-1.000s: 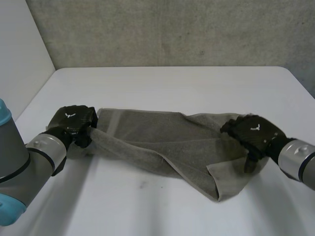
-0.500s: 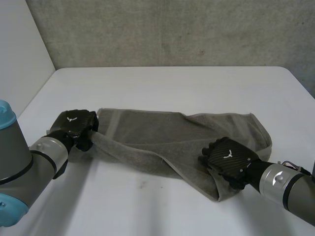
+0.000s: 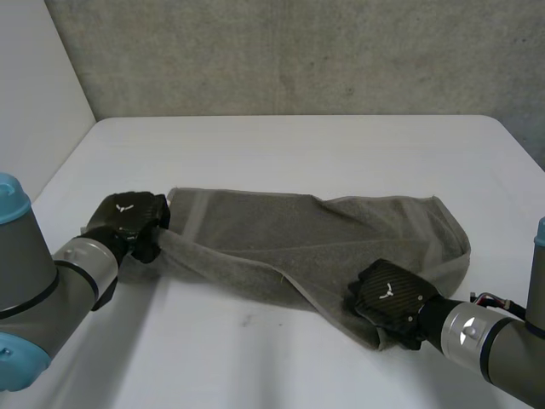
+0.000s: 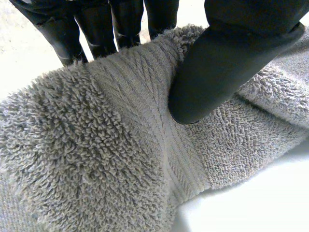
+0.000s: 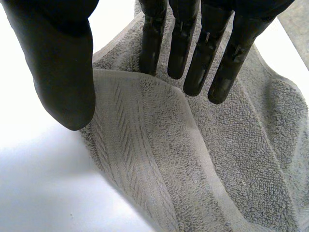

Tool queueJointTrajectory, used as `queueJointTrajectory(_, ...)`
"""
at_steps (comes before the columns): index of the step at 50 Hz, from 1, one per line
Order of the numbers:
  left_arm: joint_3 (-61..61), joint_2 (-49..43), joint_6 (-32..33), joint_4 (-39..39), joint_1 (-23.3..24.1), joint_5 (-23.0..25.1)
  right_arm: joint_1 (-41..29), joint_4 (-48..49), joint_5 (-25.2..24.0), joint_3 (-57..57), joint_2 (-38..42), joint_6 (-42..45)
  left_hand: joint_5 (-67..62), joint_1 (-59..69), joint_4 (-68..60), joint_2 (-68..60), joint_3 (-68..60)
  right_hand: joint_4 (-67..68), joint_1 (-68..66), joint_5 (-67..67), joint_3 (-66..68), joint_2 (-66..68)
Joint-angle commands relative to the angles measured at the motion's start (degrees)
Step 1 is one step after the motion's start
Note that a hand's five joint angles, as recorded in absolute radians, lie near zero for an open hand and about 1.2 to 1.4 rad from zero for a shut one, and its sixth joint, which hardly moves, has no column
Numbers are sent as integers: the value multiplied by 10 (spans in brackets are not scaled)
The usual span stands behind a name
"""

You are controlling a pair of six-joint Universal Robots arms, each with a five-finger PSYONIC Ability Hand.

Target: Fold the towel.

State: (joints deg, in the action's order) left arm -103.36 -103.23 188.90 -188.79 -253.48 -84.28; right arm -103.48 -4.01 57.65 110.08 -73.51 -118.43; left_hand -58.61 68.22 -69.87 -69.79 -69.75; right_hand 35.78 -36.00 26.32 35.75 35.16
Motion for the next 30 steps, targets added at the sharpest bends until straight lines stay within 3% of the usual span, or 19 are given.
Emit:
queueJointTrajectory(1,0,-2,1,0,0,0,0,4,-1,-2,9,21,-114,118,-101,-102,-103,242,-239,236,242,248)
queueJointTrajectory(2,1,-1,1,0,0,0,0,4,-1,-2,9,21,-114,118,-101,-102,-103,243,-240,237,243,249)
queueJointTrajectory(5,1,-1,1,0,0,0,4,15,11,-11,11,28,-114,118,-101,-102,-103,441,-439,436,442,447)
queueJointTrajectory(10,4,4,0,4,-1,-4,6,61,41,-36,-1,-8,-114,118,-101,-102,-103,442,-440,437,442,448)
queueJointTrajectory(12,5,7,0,5,-2,-3,11,74,61,-71,-35,-105,-114,118,-101,-102,-103,442,-440,437,442,448)
queueJointTrajectory(13,5,9,1,6,-1,-3,11,74,62,-71,-35,-106,-114,118,-101,-102,-103,442,-440,437,442,448)
queueJointTrajectory(14,5,14,1,6,1,-3,25,73,66,-92,-69,-175,-114,118,-101,-102,-103,442,-440,437,442,448)
queueJointTrajectory(15,5,14,1,6,1,-3,25,73,66,-93,-69,-175,-114,118,-101,-102,-103,442,-440,437,442,448)
queueJointTrajectory(17,4,27,2,7,0,-3,79,75,60,-120,-126,-312,-114,118,-101,-102,-103,442,-440,437,442,448)
queueJointTrajectory(18,3,45,1,7,-1,-3,79,75,60,-120,-126,-312,-114,118,-101,-102,-103,442,-440,437,442,448)
queueJointTrajectory(20,2,61,1,7,-1,-2,124,72,49,-143,-164,-411,-114,118,-101,-102,-103,442,-440,437,442,448)
queueJointTrajectory(26,-4,83,4,14,-2,1,147,10,50,-164,-184,-422,-114,118,-101,-102,-103,442,-440,437,442,448)
queueJointTrajectory(30,-3,77,6,37,-4,2,144,-111,55,-181,-151,-325,-114,118,-101,-102,-103,442,-440,437,442,448)
